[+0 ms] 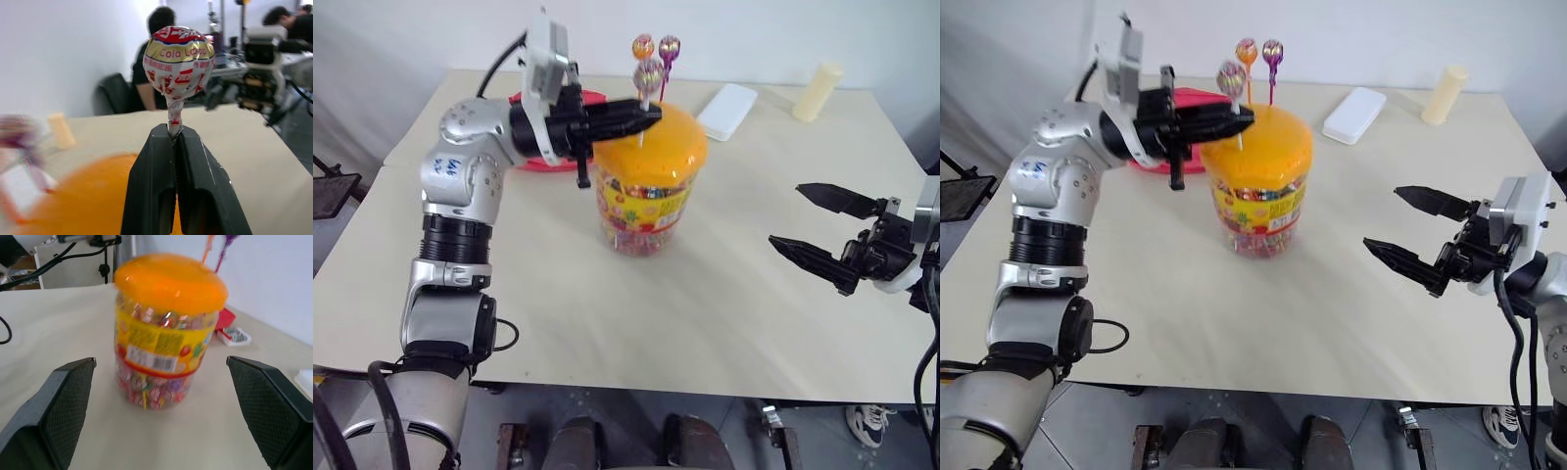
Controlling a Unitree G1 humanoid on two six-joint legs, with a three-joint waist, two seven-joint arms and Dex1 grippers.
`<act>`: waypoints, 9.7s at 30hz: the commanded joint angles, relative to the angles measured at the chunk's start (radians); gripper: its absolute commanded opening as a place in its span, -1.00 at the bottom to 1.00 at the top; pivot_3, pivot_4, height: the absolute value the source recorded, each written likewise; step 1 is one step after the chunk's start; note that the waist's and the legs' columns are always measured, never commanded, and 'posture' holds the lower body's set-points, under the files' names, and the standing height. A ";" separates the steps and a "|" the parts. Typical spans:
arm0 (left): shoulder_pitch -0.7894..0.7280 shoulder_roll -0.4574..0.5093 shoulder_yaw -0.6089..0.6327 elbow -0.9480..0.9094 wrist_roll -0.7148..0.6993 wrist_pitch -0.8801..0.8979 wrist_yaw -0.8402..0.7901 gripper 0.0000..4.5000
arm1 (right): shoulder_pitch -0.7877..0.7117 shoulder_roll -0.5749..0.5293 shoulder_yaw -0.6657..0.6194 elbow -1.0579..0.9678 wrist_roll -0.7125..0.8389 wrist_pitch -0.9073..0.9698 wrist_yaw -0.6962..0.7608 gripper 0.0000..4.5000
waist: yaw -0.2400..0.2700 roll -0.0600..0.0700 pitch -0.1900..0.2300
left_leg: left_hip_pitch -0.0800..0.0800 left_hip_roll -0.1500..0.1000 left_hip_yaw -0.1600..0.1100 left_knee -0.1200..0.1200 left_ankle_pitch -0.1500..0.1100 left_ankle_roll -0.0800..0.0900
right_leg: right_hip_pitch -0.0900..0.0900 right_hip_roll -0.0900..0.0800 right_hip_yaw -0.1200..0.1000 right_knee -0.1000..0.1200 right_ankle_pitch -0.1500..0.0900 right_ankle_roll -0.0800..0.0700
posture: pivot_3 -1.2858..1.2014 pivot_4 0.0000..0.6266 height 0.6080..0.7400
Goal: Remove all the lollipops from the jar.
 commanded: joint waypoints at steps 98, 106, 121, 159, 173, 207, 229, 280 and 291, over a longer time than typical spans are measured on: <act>-0.411 -0.098 0.086 0.910 0.288 -0.357 0.104 -0.99 | -0.006 -0.063 -0.268 -0.050 0.148 0.124 -0.171 1.00 | 0.001 -0.005 0.002 | -0.010 0.000 0.007 0.003 -0.002 -0.001 | -0.016 -0.001 0.001 0.009 0.000 -0.001 | 0.03 -0.52 1.00; -0.449 -0.060 0.041 0.924 0.360 -0.161 0.127 -0.59 | -0.005 -0.068 -0.263 -0.039 0.145 0.112 -0.164 1.00 | -0.001 -0.005 0.002 | -0.010 0.000 0.006 0.003 -0.002 -0.001 | -0.017 -0.001 0.001 0.009 0.000 -0.001 | 0.03 -0.52 1.00; -0.396 -0.066 0.057 0.832 0.347 -0.303 0.039 0.37 | -0.047 -0.075 -0.211 0.002 0.124 0.087 -0.151 1.00 | 0.002 -0.005 0.002 | -0.012 0.000 0.005 0.004 -0.002 -0.001 | -0.017 -0.001 0.000 0.009 0.000 -0.001 | 0.03 -0.52 1.00; -0.536 -0.052 0.189 0.890 0.308 -0.306 0.263 -0.99 | 0.027 -0.081 -0.272 -0.077 0.163 0.090 -0.205 1.00 | -0.001 -0.005 0.002 | -0.015 0.000 0.004 0.009 -0.002 0.000 | -0.018 -0.001 -0.001 0.010 0.000 -0.001 | 0.03 -0.52 1.00; -0.135 0.191 0.108 0.246 0.318 0.315 0.332 -0.99 | -0.099 -0.146 -0.131 0.063 0.154 0.110 -0.021 1.00 | -0.019 -0.005 0.002 | -0.014 0.000 0.003 0.010 -0.002 0.000 | -0.018 0.000 0.000 0.012 0.000 -0.001 | 0.03 -0.52 1.00; 0.668 0.336 0.359 -0.576 0.148 1.216 0.717 -0.32 | -0.387 -0.051 0.109 0.318 0.026 0.096 0.123 1.00 | -0.001 -0.005 0.001 | -0.016 0.002 0.001 0.016 -0.003 0.000 | -0.016 0.000 0.003 0.013 0.000 0.000 | 0.03 -0.52 1.00; 0.282 0.489 0.184 -0.451 -0.045 0.666 0.395 0.98 | -0.297 -0.075 0.013 0.213 0.040 0.101 0.067 1.00 | 0.008 -0.005 0.001 | -0.015 0.001 0.002 0.016 -0.003 -0.001 | -0.017 0.000 0.003 0.013 0.000 0.000 | 0.03 -0.52 1.00; -0.623 -0.196 0.095 0.958 0.342 -0.226 0.304 -0.98 | 0.056 -0.033 -0.240 -0.072 0.164 0.061 -0.173 1.00 | 0.004 -0.006 0.001 | -0.017 0.000 0.003 0.016 -0.004 0.001 | -0.017 0.000 0.002 0.011 0.001 0.001 | 0.03 -0.52 1.00; -0.695 -0.128 0.160 0.942 0.336 -0.203 0.358 -0.98 | -0.009 -0.047 -0.192 -0.027 0.148 0.059 -0.145 1.00 | 0.000 -0.006 0.001 | -0.017 0.000 0.003 0.016 -0.004 0.001 | -0.017 0.000 0.002 0.011 0.001 0.001 | 0.03 -0.52 1.00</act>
